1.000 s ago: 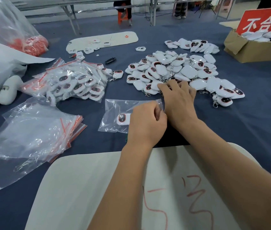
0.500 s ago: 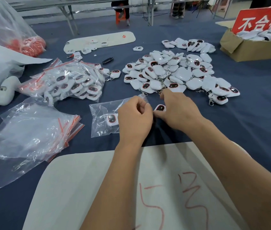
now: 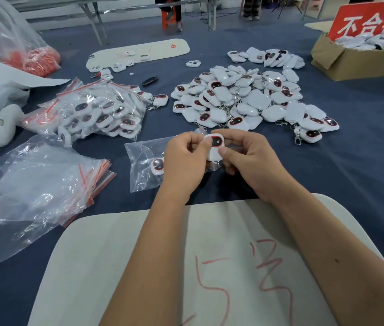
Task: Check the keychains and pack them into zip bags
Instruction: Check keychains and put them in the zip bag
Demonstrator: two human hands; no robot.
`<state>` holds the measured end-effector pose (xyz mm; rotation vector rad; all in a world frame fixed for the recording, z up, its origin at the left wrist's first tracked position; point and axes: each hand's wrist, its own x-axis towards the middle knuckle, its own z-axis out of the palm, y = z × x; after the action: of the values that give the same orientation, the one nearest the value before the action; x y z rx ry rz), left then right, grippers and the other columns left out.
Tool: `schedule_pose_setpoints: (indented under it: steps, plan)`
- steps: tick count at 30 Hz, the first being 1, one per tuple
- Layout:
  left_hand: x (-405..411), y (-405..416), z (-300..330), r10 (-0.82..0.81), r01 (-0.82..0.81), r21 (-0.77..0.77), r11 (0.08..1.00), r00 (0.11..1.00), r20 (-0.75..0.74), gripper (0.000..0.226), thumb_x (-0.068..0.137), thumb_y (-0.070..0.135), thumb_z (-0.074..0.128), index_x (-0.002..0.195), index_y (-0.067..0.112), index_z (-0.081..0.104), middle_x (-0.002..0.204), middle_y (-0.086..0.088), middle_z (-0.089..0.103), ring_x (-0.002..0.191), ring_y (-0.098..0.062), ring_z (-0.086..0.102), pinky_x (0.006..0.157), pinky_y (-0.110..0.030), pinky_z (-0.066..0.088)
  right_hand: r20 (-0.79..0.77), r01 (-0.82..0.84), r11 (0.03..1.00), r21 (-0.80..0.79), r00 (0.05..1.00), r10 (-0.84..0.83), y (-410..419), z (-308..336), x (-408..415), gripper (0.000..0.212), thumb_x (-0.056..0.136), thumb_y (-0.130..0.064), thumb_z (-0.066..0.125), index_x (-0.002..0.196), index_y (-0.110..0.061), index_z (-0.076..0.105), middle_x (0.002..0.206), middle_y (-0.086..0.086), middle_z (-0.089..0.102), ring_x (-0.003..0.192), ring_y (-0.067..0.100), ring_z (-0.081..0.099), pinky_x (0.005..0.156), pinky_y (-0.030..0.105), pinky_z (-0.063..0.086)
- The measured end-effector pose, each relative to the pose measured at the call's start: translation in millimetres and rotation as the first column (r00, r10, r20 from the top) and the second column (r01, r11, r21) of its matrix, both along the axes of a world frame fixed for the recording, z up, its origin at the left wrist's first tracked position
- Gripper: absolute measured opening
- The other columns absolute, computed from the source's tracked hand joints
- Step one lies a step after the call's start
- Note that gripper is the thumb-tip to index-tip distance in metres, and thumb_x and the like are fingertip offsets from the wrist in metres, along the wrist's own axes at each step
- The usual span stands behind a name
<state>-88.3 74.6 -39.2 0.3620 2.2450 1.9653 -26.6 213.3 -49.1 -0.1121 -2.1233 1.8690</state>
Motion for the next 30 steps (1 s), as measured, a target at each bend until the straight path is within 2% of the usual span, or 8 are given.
schedule_pose_setpoints:
  steps: [7,12,15,18,21,24,27,30]
  plan:
    - [-2.1,-1.9,-1.7,-0.064,0.059,0.073,0.996,0.995,0.07,0.014,0.101,0.018,0.065,0.095,0.007,0.07,0.083,-0.009,0.073,0.067,-0.015,0.07,0.06,-0.023,0.057,-0.001,0.007,1.0,0.007,1.0,-0.007,1.8,-0.5,0.0,0.033,0.101,-0.001,0.059,0.121,-0.021,0.076,0.077,0.006,0.065,0.062,0.019,0.049,0.059,0.029,0.048]
    - [-2.0,-2.2,-1.2,-0.059,0.054,0.068,0.996,0.995,0.079,0.013,0.101,0.019,0.066,0.095,0.01,0.071,0.083,-0.009,0.074,0.063,-0.016,0.068,0.059,-0.024,0.057,-0.004,-0.003,1.0,-0.008,1.0,0.003,2.8,-1.0,-0.1,0.032,0.101,0.0,0.059,0.122,-0.019,0.075,0.072,-0.01,0.065,0.06,0.016,0.049,0.058,0.028,0.048]
    - [-1.3,-2.9,-1.5,-0.062,0.057,0.077,0.995,0.997,0.053,0.011,0.1,0.019,0.066,0.096,0.011,0.071,0.084,-0.008,0.073,0.066,-0.017,0.068,0.061,-0.026,0.058,-0.021,0.002,1.0,-0.009,1.0,-0.002,2.3,-0.6,0.2,0.035,0.1,0.0,0.059,0.12,-0.023,0.076,0.079,-0.002,0.067,0.06,0.018,0.05,0.059,0.029,0.048]
    - [-1.6,-3.4,-2.0,-0.075,0.072,0.094,0.993,0.997,0.027,0.008,0.101,0.016,0.066,0.095,0.013,0.071,0.082,-0.005,0.072,0.068,-0.015,0.067,0.063,-0.027,0.059,-0.045,0.004,1.0,-0.025,0.999,-0.005,1.8,-0.4,-0.4,0.039,0.1,0.002,0.058,0.118,-0.026,0.076,0.093,0.013,0.07,0.061,0.019,0.05,0.059,0.029,0.048]
    - [-3.0,-4.0,-2.9,-0.077,0.076,0.106,0.992,0.997,0.01,0.006,0.1,0.014,0.066,0.097,0.012,0.071,0.084,-0.007,0.072,0.071,-0.012,0.068,0.065,-0.026,0.06,-0.058,0.003,1.0,-0.008,0.998,-0.003,2.1,-0.5,-0.5,0.04,0.099,0.003,0.057,0.118,-0.027,0.076,0.091,0.007,0.071,0.062,0.019,0.051,0.06,0.029,0.049]
    - [-3.3,-6.2,-2.9,-0.126,0.125,0.146,0.981,0.992,0.0,0.005,0.1,0.011,0.067,0.101,0.013,0.072,0.096,-0.014,0.074,0.08,-0.015,0.07,0.07,-0.028,0.06,-0.082,0.001,1.0,-0.03,0.997,-0.003,1.8,-0.8,-0.3,0.044,0.098,0.005,0.057,0.116,-0.03,0.077,0.094,-0.001,0.072,0.062,0.019,0.051,0.061,0.029,0.049]
    - [-3.8,-7.8,-3.4,-0.154,0.164,0.109,0.98,0.984,-0.09,0.014,0.096,0.006,0.069,0.1,0.019,0.072,0.097,-0.002,0.076,0.085,-0.013,0.068,0.08,-0.035,0.061,-0.093,0.036,0.999,-0.04,0.995,-0.04,1.2,-1.5,-1.3,0.046,0.098,0.006,0.058,0.112,-0.033,0.078,0.096,0.0,0.072,0.062,0.023,0.05,0.065,0.033,0.049]
    - [-2.9,-7.7,-3.2,-0.168,0.182,0.107,0.977,0.977,-0.128,0.016,0.093,0.001,0.071,0.1,0.015,0.071,0.099,-0.003,0.076,0.085,-0.011,0.068,0.09,-0.046,0.06,-0.087,0.044,0.998,-0.048,0.995,-0.048,1.5,-1.2,-1.4,0.041,0.098,0.005,0.059,0.112,-0.029,0.077,0.095,-0.002,0.071,0.063,0.023,0.051,0.069,0.036,0.049]
